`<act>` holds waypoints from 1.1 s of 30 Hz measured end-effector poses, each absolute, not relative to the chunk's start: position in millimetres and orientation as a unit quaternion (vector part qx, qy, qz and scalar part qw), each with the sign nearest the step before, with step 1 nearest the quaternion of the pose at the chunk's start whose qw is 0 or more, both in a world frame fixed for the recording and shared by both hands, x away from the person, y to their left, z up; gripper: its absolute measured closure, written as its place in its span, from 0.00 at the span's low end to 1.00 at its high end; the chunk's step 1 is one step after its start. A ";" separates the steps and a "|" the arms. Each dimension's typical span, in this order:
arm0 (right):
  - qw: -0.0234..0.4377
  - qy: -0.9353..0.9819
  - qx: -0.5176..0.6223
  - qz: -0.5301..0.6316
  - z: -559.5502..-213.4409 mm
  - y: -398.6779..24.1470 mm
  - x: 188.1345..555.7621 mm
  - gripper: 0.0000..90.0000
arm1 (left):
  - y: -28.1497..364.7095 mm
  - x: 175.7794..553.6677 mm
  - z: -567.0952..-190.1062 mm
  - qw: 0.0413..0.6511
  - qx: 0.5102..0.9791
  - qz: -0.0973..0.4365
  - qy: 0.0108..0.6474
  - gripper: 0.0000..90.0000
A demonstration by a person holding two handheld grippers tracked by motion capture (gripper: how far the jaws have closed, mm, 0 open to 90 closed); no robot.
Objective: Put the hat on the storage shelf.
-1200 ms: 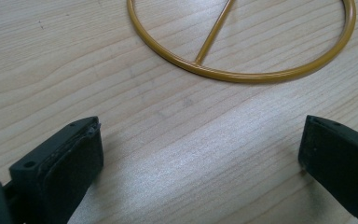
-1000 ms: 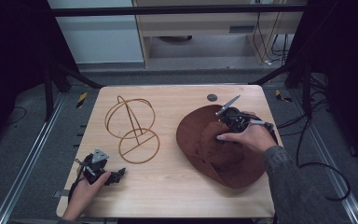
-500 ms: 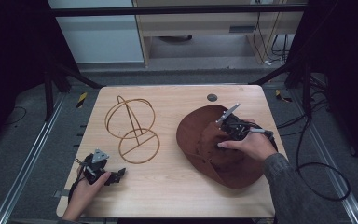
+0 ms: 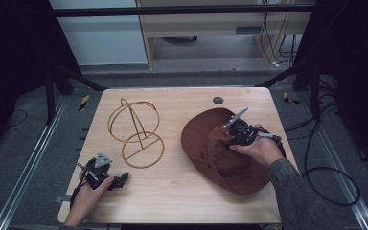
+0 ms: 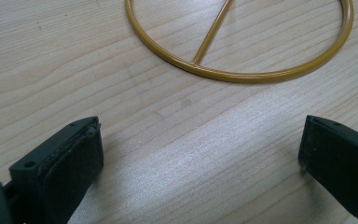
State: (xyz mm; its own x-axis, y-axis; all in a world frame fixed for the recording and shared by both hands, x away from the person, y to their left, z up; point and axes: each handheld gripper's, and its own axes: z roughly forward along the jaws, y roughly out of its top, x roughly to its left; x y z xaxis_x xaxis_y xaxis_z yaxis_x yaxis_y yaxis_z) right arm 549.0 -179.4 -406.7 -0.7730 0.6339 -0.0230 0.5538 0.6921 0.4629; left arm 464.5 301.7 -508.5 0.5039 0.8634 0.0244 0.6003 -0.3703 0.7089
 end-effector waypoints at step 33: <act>0.123 0.868 0.333 0.347 -320.3 -188.7 536.1 0.99 | 301.1 463.8 -508.5 0.328 0.803 0.201 0.455 0.00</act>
State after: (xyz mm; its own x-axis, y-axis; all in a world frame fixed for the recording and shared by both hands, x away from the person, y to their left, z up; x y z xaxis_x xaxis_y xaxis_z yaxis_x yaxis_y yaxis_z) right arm 536.1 -188.7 -320.3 -0.7483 0.6632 0.0172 0.4919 0.5373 0.6851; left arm 463.8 301.1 -508.5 0.5058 0.8623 0.0240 0.5992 -0.3712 0.7094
